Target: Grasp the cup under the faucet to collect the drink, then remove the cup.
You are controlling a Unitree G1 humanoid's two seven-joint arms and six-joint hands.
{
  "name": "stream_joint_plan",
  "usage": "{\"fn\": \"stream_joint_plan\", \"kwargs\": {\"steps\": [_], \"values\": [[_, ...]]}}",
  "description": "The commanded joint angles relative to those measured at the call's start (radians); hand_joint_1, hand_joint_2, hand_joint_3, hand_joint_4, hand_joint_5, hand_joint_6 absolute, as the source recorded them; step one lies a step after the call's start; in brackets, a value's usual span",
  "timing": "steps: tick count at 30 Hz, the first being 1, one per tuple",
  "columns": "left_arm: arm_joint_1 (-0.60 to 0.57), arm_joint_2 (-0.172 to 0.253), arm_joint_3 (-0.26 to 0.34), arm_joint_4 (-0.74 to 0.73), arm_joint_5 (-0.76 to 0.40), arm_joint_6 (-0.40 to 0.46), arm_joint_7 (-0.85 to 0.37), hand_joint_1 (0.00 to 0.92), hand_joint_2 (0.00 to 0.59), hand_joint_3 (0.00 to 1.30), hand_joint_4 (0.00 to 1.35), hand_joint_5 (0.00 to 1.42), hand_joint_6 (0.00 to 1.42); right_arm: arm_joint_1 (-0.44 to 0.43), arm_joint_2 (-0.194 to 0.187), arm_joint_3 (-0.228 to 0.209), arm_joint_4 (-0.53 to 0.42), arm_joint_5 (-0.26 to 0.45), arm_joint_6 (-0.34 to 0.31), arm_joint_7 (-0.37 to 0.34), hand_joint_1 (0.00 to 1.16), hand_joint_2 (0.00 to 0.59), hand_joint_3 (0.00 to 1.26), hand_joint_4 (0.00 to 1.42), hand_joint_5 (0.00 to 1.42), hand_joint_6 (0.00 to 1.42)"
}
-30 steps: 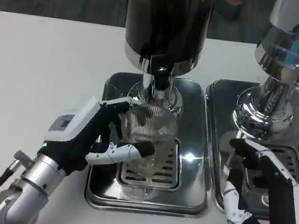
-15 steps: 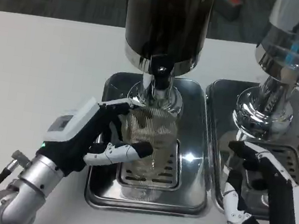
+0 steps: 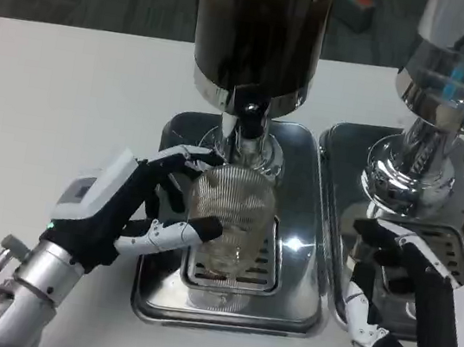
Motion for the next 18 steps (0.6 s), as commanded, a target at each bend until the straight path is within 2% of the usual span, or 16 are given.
{"fn": "stream_joint_plan", "kwargs": {"steps": [1,8,18], "values": [[0.019,0.021,0.022,-0.02,-0.016,-0.015,0.003,0.0,0.0,0.36,0.47,0.7,0.99,-0.007,0.002,-0.004,0.008,0.008,-0.007,-0.01,0.65,0.543,0.38,0.36,0.39,0.51],[0.048,0.047,0.064,-0.055,-0.037,-0.018,0.001,0.0,0.004,0.36,0.47,0.69,0.97,-0.017,0.004,-0.002,0.019,0.01,-0.01,-0.016,0.72,0.525,0.4,0.37,0.41,0.52],[0.135,0.118,0.183,-0.165,-0.127,-0.019,-0.032,0.0,0.01,0.36,0.48,0.69,0.97,-0.029,0.013,0.01,0.024,0.002,-0.006,-0.027,0.81,0.506,0.41,0.39,0.45,0.52]]}}
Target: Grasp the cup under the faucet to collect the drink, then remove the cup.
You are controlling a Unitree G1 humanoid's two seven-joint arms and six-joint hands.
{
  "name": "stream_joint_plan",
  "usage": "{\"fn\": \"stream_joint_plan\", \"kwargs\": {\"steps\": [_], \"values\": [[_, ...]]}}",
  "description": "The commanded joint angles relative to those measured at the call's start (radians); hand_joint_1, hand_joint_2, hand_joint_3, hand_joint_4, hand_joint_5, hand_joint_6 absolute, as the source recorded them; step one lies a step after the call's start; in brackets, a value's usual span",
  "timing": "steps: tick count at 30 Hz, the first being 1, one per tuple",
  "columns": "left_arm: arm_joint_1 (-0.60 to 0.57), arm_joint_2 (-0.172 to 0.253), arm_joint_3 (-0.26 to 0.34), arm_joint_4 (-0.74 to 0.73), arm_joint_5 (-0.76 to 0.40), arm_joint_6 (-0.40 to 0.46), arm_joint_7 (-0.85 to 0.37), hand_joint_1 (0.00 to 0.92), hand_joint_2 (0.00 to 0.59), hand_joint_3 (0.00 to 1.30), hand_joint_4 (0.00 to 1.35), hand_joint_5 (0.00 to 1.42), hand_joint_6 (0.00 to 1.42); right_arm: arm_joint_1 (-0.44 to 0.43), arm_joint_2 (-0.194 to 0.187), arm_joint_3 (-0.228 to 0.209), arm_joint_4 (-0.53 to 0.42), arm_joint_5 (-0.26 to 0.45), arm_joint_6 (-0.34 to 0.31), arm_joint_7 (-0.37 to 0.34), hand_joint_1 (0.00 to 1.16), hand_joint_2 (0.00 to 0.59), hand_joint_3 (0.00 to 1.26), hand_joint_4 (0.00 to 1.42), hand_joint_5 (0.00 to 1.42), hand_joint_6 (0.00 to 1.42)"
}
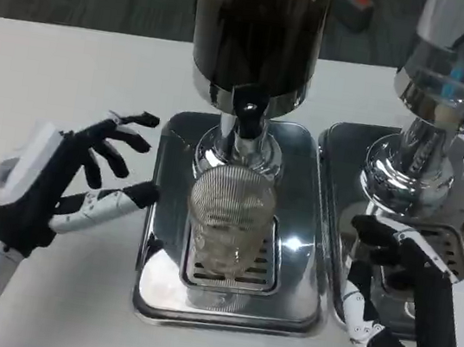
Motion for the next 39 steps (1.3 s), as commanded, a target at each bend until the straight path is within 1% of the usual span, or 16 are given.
{"fn": "stream_joint_plan", "kwargs": {"steps": [1,4,6,8,12,18,22,23,25,26,28,29,32,35,37,39], "values": [[0.04,0.039,0.051,-0.055,-0.054,-0.01,-0.035,0.0,0.011,0.36,0.48,0.69,0.96,-0.01,0.011,0.004,0.014,0.001,-0.006,-0.019,0.82,0.503,0.41,0.39,0.45,0.53],[0.062,0.054,0.085,-0.091,-0.089,-0.01,-0.063,0.0,0.019,0.36,0.48,0.67,0.95,-0.02,0.01,0.004,0.025,0.004,-0.008,-0.018,0.83,0.503,0.41,0.39,0.45,0.54],[0.073,0.06,0.104,-0.108,-0.116,-0.01,-0.089,0.0,0.029,0.36,0.48,0.66,0.94,-0.026,0.009,0.003,0.031,0.006,-0.01,-0.018,0.84,0.491,0.41,0.4,0.45,0.54],[0.087,0.071,0.125,-0.135,-0.166,-0.014,-0.138,0.0,0.041,0.38,0.49,0.65,0.91,-0.033,0.008,0.0,0.037,0.012,-0.012,-0.017,0.86,0.495,0.42,0.4,0.45,0.54],[0.111,0.074,0.157,-0.194,-0.241,-0.011,-0.22,0.0,0.057,0.4,0.5,0.63,0.87,-0.045,0.0,-0.009,0.048,0.028,-0.017,-0.013,0.88,0.483,0.42,0.41,0.46,0.54],[0.158,0.076,0.211,-0.317,-0.418,0.015,-0.39,0.0,0.074,0.46,0.56,0.66,0.88,-0.073,-0.021,-0.018,0.058,0.052,-0.015,0.004,0.91,0.472,0.43,0.41,0.46,0.54],[0.176,0.077,0.235,-0.404,-0.607,0.046,-0.552,0.0,0.093,0.48,0.58,0.66,0.85,-0.092,-0.029,-0.025,0.061,0.063,-0.011,0.014,0.95,0.462,0.44,0.42,0.48,0.55],[0.178,0.08,0.24,-0.427,-0.662,0.06,-0.6,0.0,0.095,0.49,0.58,0.66,0.84,-0.095,-0.029,-0.025,0.062,0.064,-0.01,0.016,0.96,0.449,0.44,0.42,0.48,0.55],[0.181,0.081,0.253,-0.472,-0.75,0.093,-0.686,0.0,0.093,0.49,0.58,0.64,0.82,-0.1,-0.031,-0.028,0.065,0.068,-0.009,0.02,0.96,0.445,0.44,0.42,0.48,0.55],[0.182,0.082,0.261,-0.493,-0.79,0.115,-0.731,0.0,0.091,0.49,0.57,0.63,0.79,-0.101,-0.031,-0.028,0.067,0.068,-0.008,0.021,0.97,0.434,0.45,0.42,0.48,0.55],[0.18,0.084,0.272,-0.528,-0.86,0.167,-0.818,0.0,0.092,0.47,0.53,0.58,0.72,-0.104,-0.032,-0.03,0.069,0.072,-0.008,0.024,0.99,0.434,0.45,0.43,0.49,0.56],[0.176,0.09,0.272,-0.553,-0.914,0.214,-0.879,0.0,0.09,0.45,0.51,0.55,0.69,-0.106,-0.032,-0.031,0.071,0.073,-0.007,0.026,1.0,0.423,0.45,0.43,0.5,0.56],[0.164,0.115,0.28,-0.621,-1.05,0.374,-1.057,0.0,0.094,0.42,0.45,0.48,0.6,-0.111,-0.031,-0.032,0.076,0.076,-0.003,0.031,1.0,0.42,0.45,0.43,0.5,0.56],[0.152,0.122,0.304,-0.665,-1.119,0.503,-1.167,0.0,0.093,0.38,0.39,0.43,0.54,-0.117,-0.029,-0.032,0.078,0.074,0.003,0.037,1.0,0.417,0.45,0.43,0.5,0.56],[0.142,0.12,0.321,-0.678,-1.146,0.567,-1.211,0.0,0.094,0.37,0.38,0.4,0.51,-0.117,-0.028,-0.032,0.078,0.071,0.006,0.038,1.0,0.407,0.45,0.43,0.51,0.56],[0.115,0.121,0.335,-0.676,-1.185,0.65,-1.265,0.0,0.093,0.36,0.36,0.39,0.49,-0.117,-0.023,-0.03,0.077,0.067,0.011,0.038,1.0,0.403,0.45,0.43,0.51,0.56]]}}
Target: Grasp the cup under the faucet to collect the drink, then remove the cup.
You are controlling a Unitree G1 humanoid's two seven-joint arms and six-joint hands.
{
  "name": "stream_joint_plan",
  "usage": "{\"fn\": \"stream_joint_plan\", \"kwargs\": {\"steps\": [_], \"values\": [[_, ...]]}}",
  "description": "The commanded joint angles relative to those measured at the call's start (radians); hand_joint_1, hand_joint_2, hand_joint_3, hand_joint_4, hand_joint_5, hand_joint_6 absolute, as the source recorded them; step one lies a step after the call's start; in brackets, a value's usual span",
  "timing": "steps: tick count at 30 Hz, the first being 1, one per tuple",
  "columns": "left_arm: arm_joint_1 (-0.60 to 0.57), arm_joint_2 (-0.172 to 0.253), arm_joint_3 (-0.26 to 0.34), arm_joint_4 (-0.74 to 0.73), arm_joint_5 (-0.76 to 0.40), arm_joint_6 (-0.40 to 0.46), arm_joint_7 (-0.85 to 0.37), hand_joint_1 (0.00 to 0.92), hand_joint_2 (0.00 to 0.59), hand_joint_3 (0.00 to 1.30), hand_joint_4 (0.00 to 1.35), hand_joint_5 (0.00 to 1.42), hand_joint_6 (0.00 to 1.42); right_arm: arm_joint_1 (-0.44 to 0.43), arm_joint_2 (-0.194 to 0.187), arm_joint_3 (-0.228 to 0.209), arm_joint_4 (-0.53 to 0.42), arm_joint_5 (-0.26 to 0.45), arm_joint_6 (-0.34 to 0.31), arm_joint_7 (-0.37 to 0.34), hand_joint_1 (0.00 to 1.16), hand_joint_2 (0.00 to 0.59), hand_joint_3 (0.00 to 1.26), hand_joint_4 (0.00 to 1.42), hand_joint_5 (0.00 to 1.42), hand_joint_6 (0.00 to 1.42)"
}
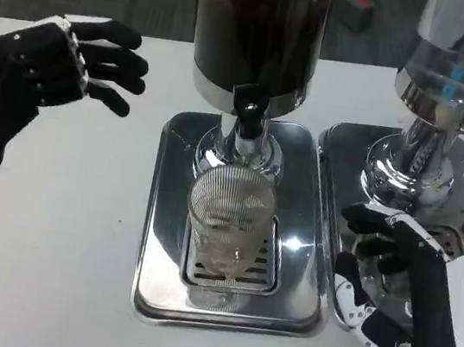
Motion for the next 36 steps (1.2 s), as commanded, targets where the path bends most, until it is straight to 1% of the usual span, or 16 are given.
{"fn": "stream_joint_plan", "kwargs": {"steps": [1,7,9,14,20,24,25,28,30,33,36], "values": [[-0.057,0.01,0.041,-0.01,-0.075,0.164,-0.105,0.0,0.09,0.36,0.35,0.39,0.48,-0.003,0.008,0.0,0.004,-0.001,0.014,0.005,1.0,0.402,0.45,0.43,0.51,0.56],[-0.127,-0.01,0.079,-0.001,-0.119,0.321,-0.179,0.0,0.091,0.34,0.33,0.35,0.43,0.014,0.012,0.0,-0.007,-0.007,0.022,0.007,0.99,0.397,0.46,0.43,0.51,0.56],[-0.144,-0.017,0.089,0.002,-0.115,0.351,-0.192,0.0,0.092,0.33,0.32,0.34,0.42,0.02,0.013,-0.001,-0.01,-0.007,0.024,0.009,0.99,0.395,0.46,0.43,0.51,0.56],[-0.188,-0.032,0.091,0.013,-0.098,0.401,-0.222,0.0,0.094,0.32,0.3,0.32,0.39,0.03,0.017,-0.004,-0.018,-0.002,0.032,0.015,0.98,0.393,0.46,0.44,0.51,0.56],[-0.218,-0.062,0.06,0.019,-0.032,0.405,-0.252,0.0,0.095,0.32,0.28,0.31,0.39,0.035,0.026,-0.003,-0.015,0.008,0.04,0.018,0.98,0.391,0.46,0.44,0.52,0.56],[-0.228,-0.092,0.045,0.017,0.006,0.392,-0.252,0.0,0.095,0.32,0.28,0.31,0.38,0.04,0.032,0.003,-0.01,0.005,0.04,0.012,0.98,0.383,0.47,0.44,0.53,0.56],[-0.229,-0.098,0.047,0.015,0.013,0.391,-0.253,0.0,0.095,0.32,0.28,0.31,0.38,0.041,0.033,0.004,-0.009,0.005,0.04,0.011,0.98,0.383,0.47,0.44,0.53,0.56],[-0.233,-0.127,0.048,0.005,0.062,0.325,-0.235,0.0,0.097,0.32,0.28,0.31,0.38,0.043,0.038,0.004,-0.004,0.009,0.039,0.009,1.0,0.373,0.48,0.44,0.53,0.56],[-0.234,-0.144,0.052,-0.001,0.078,0.3,-0.228,0.0,0.099,0.33,0.29,0.32,0.39,0.044,0.04,0.003,-0.003,0.011,0.039,0.007,1.0,0.373,0.48,0.44,0.53,0.56],[-0.239,-0.166,0.059,-0.01,0.081,0.289,-0.223,0.0,0.1,0.33,0.3,0.32,0.4,0.047,0.045,0.003,-0.003,0.009,0.038,0.007,1.01,0.373,0.48,0.44,0.53,0.56],[-0.245,-0.173,0.062,-0.012,0.079,0.296,-0.223,0.0,0.1,0.33,0.3,0.32,0.4,0.052,0.049,0.002,-0.003,0.009,0.038,0.007,1.01,0.373,0.48,0.44,0.53,0.57]]}}
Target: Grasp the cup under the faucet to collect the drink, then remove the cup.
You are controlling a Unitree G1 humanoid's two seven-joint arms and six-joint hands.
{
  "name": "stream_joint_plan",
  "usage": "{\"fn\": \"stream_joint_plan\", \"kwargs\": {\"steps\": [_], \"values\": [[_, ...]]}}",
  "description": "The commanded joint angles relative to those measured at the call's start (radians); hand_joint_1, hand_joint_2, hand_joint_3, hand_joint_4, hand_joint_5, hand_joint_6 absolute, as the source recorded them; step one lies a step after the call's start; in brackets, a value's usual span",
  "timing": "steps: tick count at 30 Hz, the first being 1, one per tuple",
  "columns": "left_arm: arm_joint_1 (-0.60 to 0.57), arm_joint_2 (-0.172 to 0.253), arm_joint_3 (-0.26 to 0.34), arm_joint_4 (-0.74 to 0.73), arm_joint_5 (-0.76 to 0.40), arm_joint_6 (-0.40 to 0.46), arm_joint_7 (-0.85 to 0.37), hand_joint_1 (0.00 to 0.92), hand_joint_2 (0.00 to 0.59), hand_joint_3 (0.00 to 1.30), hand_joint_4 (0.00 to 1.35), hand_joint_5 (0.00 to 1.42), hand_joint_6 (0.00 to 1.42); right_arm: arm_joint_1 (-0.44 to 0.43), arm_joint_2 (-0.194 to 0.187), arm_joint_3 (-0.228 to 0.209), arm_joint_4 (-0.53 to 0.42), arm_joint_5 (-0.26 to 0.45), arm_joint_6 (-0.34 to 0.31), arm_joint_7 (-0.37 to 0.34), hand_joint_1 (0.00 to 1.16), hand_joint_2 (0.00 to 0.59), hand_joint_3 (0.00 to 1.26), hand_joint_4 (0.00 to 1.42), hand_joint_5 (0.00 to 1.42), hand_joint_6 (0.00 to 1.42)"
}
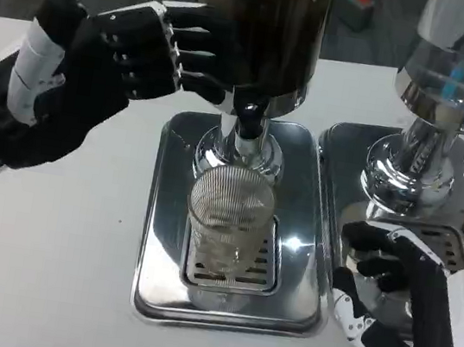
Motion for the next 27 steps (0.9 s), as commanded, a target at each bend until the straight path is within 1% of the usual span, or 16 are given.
{"fn": "stream_joint_plan", "kwargs": {"steps": [1,6,9,19,24,27], "values": [[-0.024,-0.012,0.006,-0.008,0.006,-0.009,0.005,0.0,0.1,0.33,0.3,0.32,0.4,0.014,0.004,0.0,0.001,0.01,0.005,-0.005,1.01,0.373,0.48,0.44,0.53,0.57],[-0.033,-0.026,-0.004,0.008,0.033,-0.04,0.012,0.0,0.1,0.33,0.3,0.32,0.4,0.019,0.006,-0.004,-0.002,0.014,0.008,-0.001,1.01,0.373,0.48,0.45,0.54,0.57],[-0.037,-0.038,-0.008,0.014,0.034,-0.04,0.011,0.0,0.1,0.34,0.31,0.33,0.41,0.02,0.007,-0.005,-0.003,0.017,0.01,0.001,1.02,0.376,0.49,0.45,0.55,0.57],[-0.062,-0.08,0.004,0.004,-0.061,0.061,-0.013,0.0,0.109,0.35,0.32,0.35,0.44,0.036,0.015,-0.006,-0.004,0.018,0.013,-0.006,1.03,0.367,0.49,0.46,0.55,0.57],[-0.067,-0.105,0.01,0.003,-0.073,0.076,-0.007,0.0,0.109,0.35,0.33,0.35,0.44,0.041,0.02,-0.006,-0.003,0.019,0.013,-0.007,1.03,0.362,0.49,0.46,0.56,0.57],[-0.068,-0.123,0.012,0.004,-0.073,0.07,0.003,0.0,0.113,0.35,0.33,0.35,0.44,0.043,0.024,-0.005,-0.001,0.021,0.013,-0.008,1.02,0.361,0.49,0.46,0.56,0.57]]}}
